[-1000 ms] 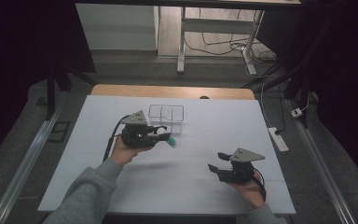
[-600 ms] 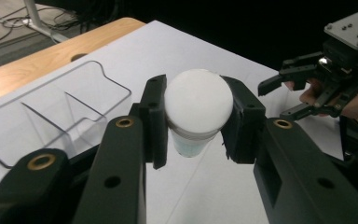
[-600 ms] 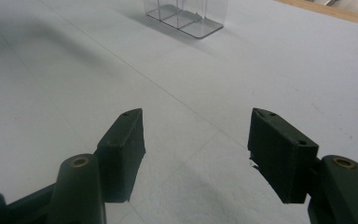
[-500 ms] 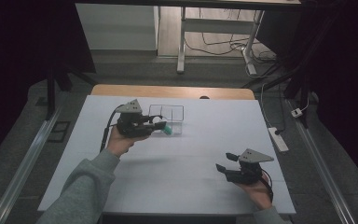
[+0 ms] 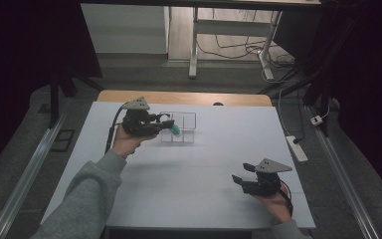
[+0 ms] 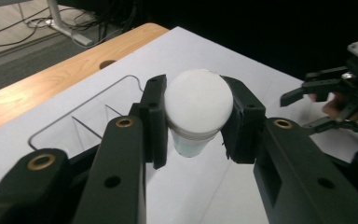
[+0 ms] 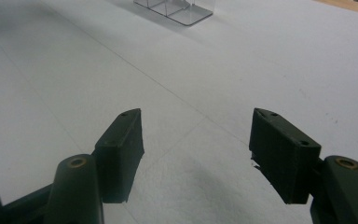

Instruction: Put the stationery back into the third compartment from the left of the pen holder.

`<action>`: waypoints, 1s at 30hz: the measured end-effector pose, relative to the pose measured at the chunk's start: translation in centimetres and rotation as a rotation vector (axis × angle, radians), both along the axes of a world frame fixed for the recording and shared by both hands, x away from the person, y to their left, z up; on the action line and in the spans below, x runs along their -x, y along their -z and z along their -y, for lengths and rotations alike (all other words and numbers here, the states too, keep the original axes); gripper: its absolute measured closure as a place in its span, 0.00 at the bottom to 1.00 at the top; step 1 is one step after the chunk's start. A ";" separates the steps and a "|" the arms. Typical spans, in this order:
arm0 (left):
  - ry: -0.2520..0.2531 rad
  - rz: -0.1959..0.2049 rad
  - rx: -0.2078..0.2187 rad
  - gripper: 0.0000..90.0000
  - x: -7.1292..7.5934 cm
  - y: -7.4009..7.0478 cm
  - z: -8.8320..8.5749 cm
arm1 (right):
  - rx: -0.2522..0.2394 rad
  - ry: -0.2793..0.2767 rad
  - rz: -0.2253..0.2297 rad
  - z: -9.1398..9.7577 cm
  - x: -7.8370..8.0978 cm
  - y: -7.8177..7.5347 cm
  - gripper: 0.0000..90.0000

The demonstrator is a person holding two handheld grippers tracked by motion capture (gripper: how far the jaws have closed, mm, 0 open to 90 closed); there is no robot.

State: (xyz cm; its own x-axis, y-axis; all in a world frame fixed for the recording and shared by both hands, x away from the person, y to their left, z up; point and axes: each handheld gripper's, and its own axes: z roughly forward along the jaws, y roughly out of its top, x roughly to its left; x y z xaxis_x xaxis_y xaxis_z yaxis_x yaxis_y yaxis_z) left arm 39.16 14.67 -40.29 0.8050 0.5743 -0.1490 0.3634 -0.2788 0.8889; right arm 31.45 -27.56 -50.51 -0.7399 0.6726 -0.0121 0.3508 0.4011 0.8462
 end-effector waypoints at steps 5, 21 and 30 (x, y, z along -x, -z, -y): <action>-0.013 0.000 -0.021 0.71 -0.8 -0.2 0.2 | 0.006 0.000 -0.001 0.0 0.0 0.0 0.38; -0.048 -0.022 -0.072 0.71 -4.9 -0.4 2.9 | 0.005 0.004 -0.004 0.1 -0.1 0.0 0.38; -0.050 -0.033 -0.114 0.71 -6.2 0.0 4.7 | 0.006 0.005 -0.005 0.2 -0.1 0.1 0.38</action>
State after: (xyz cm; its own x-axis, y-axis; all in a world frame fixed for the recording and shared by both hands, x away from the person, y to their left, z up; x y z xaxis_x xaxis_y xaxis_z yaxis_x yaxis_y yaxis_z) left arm 45.35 9.95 -40.31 0.7703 0.6287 -0.1069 0.4084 -0.3577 0.8398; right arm 31.59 -27.76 -50.57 -0.7364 0.6764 -0.0123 0.3574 0.4044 0.8418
